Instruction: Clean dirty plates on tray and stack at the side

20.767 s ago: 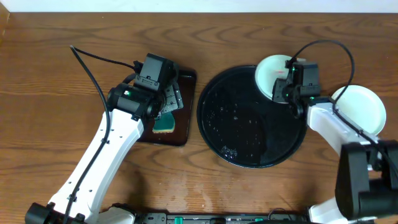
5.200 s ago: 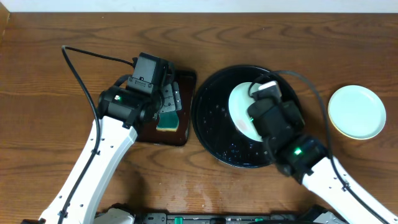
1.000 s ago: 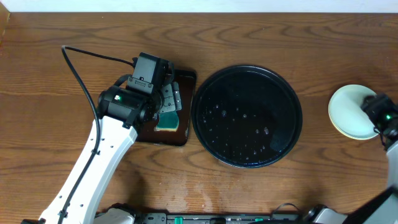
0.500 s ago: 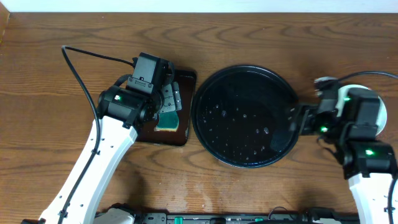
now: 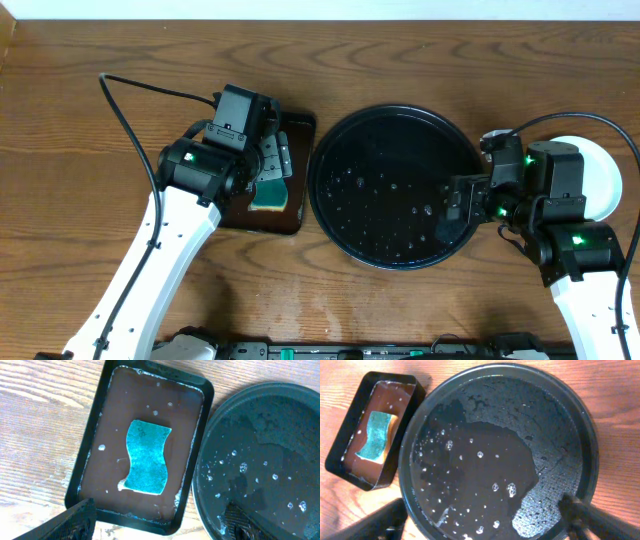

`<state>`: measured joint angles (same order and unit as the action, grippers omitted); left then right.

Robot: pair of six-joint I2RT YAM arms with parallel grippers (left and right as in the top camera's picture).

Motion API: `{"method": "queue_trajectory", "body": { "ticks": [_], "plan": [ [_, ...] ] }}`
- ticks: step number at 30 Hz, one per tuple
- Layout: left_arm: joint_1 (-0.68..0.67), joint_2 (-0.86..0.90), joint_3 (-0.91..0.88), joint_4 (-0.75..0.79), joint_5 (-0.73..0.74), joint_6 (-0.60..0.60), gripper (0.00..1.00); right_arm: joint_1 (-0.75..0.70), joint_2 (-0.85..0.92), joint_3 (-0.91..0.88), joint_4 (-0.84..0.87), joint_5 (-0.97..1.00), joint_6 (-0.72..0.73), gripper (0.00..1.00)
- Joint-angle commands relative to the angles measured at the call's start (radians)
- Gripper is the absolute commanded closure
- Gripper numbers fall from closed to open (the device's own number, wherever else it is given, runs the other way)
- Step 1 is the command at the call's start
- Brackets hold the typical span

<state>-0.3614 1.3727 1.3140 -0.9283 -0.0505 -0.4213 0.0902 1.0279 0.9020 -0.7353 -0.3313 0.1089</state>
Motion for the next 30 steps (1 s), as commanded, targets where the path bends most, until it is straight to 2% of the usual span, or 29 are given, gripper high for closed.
{"method": "queue_trajectory", "body": {
  "ticks": [1,9,13,30],
  "plan": [
    [0.005,0.000,0.016,-0.003,0.003,0.002,0.17,0.008,0.005,0.006,0.000,0.017,-0.017,0.01],
    [0.005,0.000,0.016,-0.003,0.002,0.002,0.17,0.008,0.005,0.006,-0.009,0.016,-0.016,0.01],
    [0.005,0.000,0.016,-0.003,0.003,0.002,0.17,0.008,0.005,0.006,-0.017,0.002,0.028,0.01],
    [0.005,0.000,0.016,-0.003,0.003,0.002,0.17,0.011,-0.024,-0.023,-0.014,0.012,0.018,0.01]
  ]
}}
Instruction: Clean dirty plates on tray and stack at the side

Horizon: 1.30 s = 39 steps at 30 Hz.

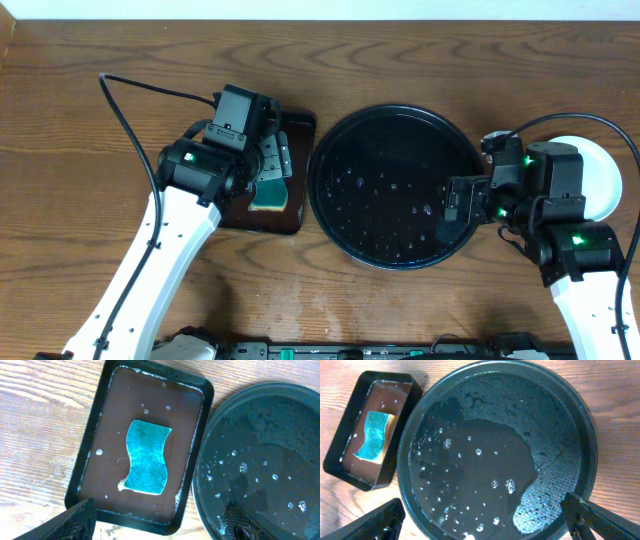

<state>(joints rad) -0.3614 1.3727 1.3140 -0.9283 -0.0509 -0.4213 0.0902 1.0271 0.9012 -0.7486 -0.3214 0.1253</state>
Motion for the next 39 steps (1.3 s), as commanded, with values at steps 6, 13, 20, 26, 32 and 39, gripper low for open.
{"method": "queue_trajectory", "body": {
  "ticks": [6,13,20,26,32,39],
  "plan": [
    [0.005,0.000,0.016,-0.003,0.003,0.002,0.17,0.038,-0.250,-0.235,0.286,0.063,-0.039,0.01],
    [0.005,0.000,0.016,-0.003,0.003,0.002,0.17,0.053,-0.639,-0.583,0.491,0.063,-0.075,0.01],
    [0.005,0.000,0.016,-0.003,0.003,0.002,0.17,0.053,-0.906,-0.766,0.510,0.107,-0.079,0.01],
    [0.005,0.000,0.016,-0.003,0.003,0.002,0.17,0.053,-1.024,-0.836,0.547,0.124,-0.080,0.01],
    [0.005,0.000,0.016,-0.003,0.003,0.002,0.17,0.053,-1.022,-0.863,0.628,0.167,-0.082,0.01],
    [0.005,0.000,0.016,-0.003,0.003,0.002,0.17,0.054,-1.022,-0.896,0.692,0.167,-0.082,0.01]
  ]
}}
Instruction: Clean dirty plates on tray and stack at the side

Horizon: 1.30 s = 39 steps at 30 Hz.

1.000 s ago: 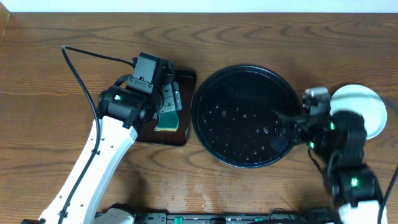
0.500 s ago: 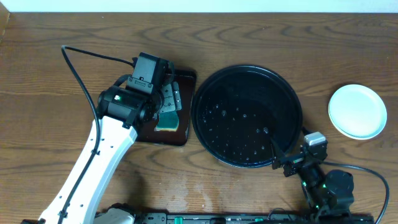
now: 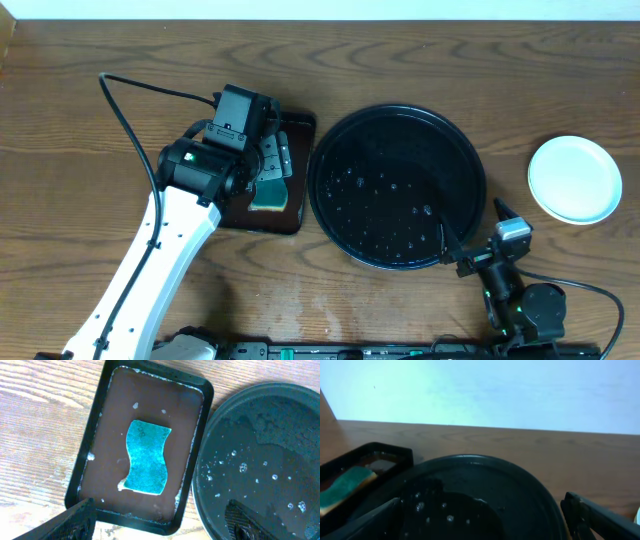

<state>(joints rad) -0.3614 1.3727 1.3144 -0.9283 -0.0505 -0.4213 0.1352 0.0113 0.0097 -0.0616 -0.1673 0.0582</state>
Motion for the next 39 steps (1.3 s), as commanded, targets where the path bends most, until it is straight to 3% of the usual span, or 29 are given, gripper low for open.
{"method": "queue_trajectory", "body": {
  "ticks": [1,22,26,30,34,39],
  "plan": [
    [0.005,0.000,0.016,-0.003,0.002,0.002,0.17,0.009,-0.006,-0.005,0.005,0.013,-0.014,0.01],
    [0.003,-0.033,0.010,-0.011,-0.005,0.002,0.17,0.009,-0.006,-0.005,0.002,0.013,-0.015,0.01],
    [0.003,-0.149,-0.025,0.018,-0.117,0.026,0.17,0.009,-0.006,-0.005,0.002,0.013,-0.015,0.01],
    [0.032,-0.323,-0.130,0.171,-0.141,0.088,0.17,0.009,-0.006,-0.005,0.002,0.013,-0.014,0.01],
    [0.147,-0.519,-0.312,0.401,-0.002,0.168,0.17,0.009,-0.006,-0.005,0.002,0.013,-0.015,0.01],
    [0.283,-0.774,-0.607,0.636,0.096,0.181,0.17,0.009,-0.006,-0.005,0.002,0.013,-0.015,0.01]
  ]
}}
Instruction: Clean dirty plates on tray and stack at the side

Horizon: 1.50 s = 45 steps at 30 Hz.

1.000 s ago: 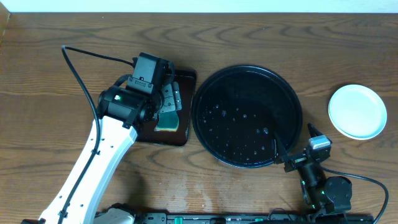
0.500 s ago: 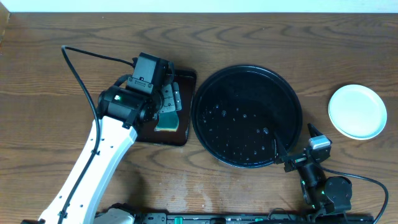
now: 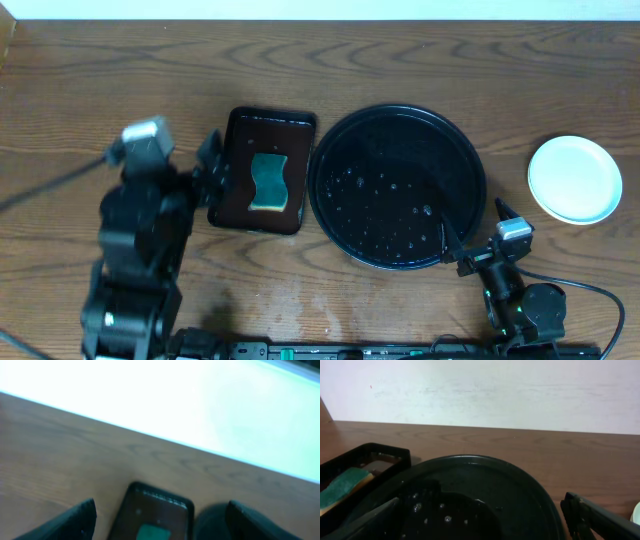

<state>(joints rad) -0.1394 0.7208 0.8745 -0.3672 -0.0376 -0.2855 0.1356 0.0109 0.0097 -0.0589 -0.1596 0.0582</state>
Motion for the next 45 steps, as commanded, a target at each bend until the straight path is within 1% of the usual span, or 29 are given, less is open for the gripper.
{"method": "queue_trajectory", "body": {
  "ticks": [1,8,14,24,36,41,45],
  "plan": [
    [0.070,-0.162,-0.212,0.098,0.082,0.046,0.17,0.008,-0.006,-0.005,0.000,0.006,-0.015,0.01],
    [0.127,-0.500,-0.529,0.225,0.078,0.046,0.17,0.008,-0.006,-0.005,0.000,0.006,-0.015,0.01],
    [0.160,-0.716,-0.704,0.269,0.079,0.046,0.17,0.008,-0.006,-0.005,0.000,0.006,-0.015,0.01],
    [0.163,-0.720,-0.872,0.484,0.075,0.049,0.17,0.008,-0.006,-0.005,-0.001,0.006,-0.015,0.01],
    [0.162,-0.719,-0.871,0.390,0.072,0.053,0.17,0.008,-0.006,-0.005,0.000,0.006,-0.015,0.01],
    [0.162,-0.719,-0.871,0.295,0.071,0.053,0.17,0.008,-0.006,-0.005,0.000,0.006,-0.015,0.01],
    [0.162,-0.718,-0.871,0.299,0.072,0.053,0.17,0.008,-0.006,-0.005,0.000,0.006,-0.014,0.01]
  ]
}}
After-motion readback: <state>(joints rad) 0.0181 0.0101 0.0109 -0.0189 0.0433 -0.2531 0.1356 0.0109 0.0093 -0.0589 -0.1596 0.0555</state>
